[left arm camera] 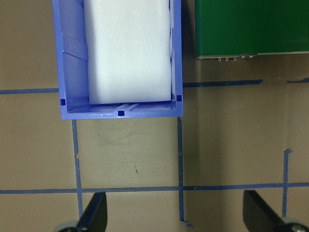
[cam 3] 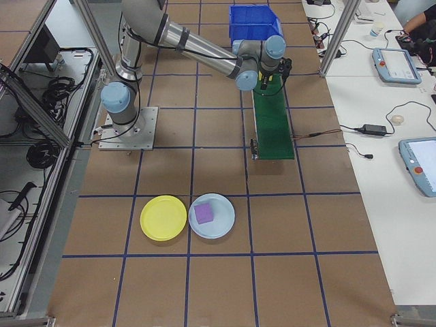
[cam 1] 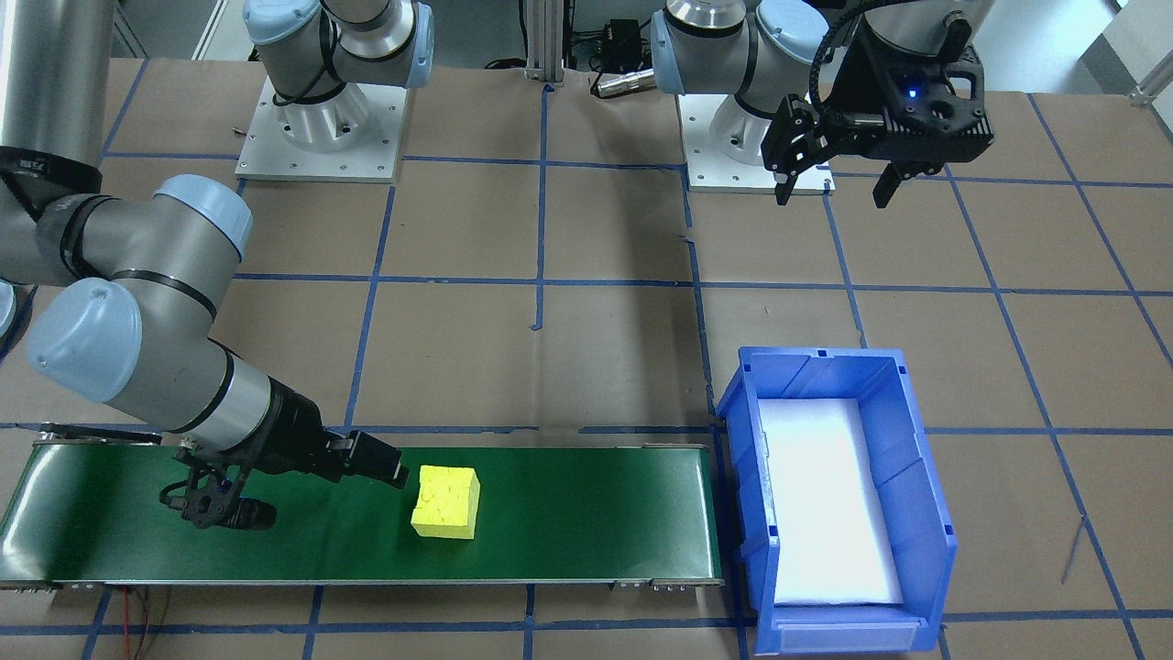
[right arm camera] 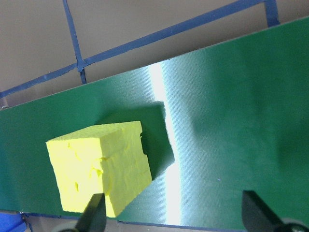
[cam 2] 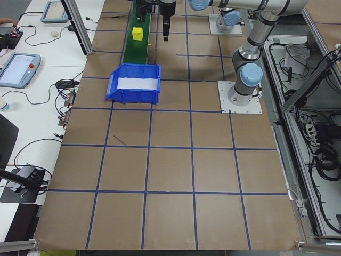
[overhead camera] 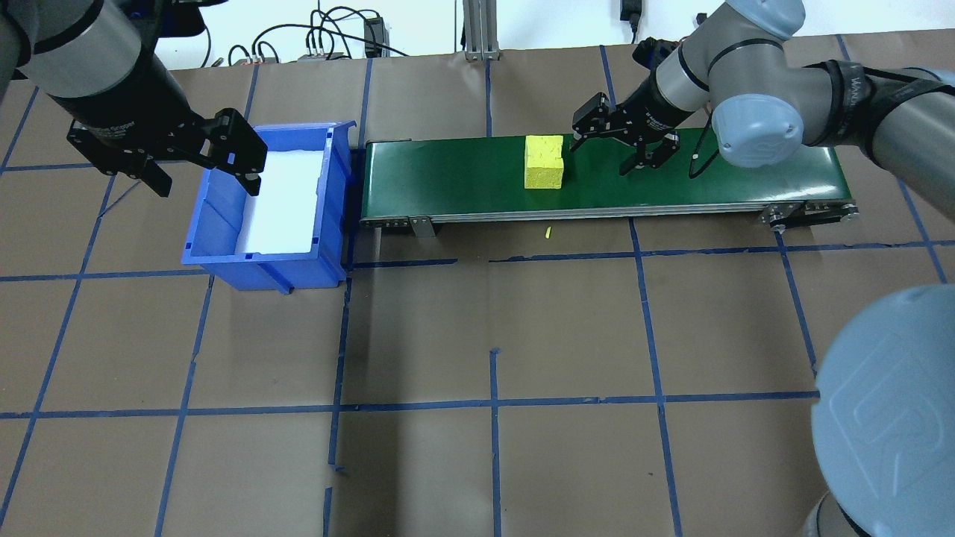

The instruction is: Move block left to right into plate

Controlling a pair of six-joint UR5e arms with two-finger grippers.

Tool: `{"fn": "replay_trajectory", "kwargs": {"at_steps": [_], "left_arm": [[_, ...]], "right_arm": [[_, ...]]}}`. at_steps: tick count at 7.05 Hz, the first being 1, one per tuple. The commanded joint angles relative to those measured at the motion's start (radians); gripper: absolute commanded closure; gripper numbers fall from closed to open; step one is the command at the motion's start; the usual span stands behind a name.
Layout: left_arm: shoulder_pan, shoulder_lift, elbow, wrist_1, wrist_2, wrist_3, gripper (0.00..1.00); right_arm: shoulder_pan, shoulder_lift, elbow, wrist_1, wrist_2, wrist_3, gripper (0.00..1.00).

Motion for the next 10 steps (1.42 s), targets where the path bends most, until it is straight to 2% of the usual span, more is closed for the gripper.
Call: {"fn": "replay_trajectory", "kwargs": {"at_steps": [1, 3, 5, 9, 10], "left_arm": [[-0.001, 0.0, -0.003, 0.0, 0.0, 0.0, 0.0], [-0.003, 0.0, -0.004, 0.002, 0.0, 0.0, 0.0], [-0.004, 0.0, -0.007, 0.003, 0.0, 0.0, 0.0], [-0.004, 0.0, -0.01, 0.005, 0.002, 0.0, 0.0], [-0.004, 0.0, -0.01, 0.005, 0.002, 0.0, 0.0]], "right_arm": [[0.0, 0.012, -0.012, 0.0, 0.003, -0.001, 0.0], [0.001, 0.013, -0.023, -0.001, -0.008, -0.021, 0.0], [0.0, 0.013, -0.023, -0.001, -0.049, -0.068, 0.0], [0.0, 0.035, -0.049, -0.001, -0.063, -0.081, 0.0], [0.0, 0.036, -0.038, -0.001, -0.09, -0.107, 0.0]]}}
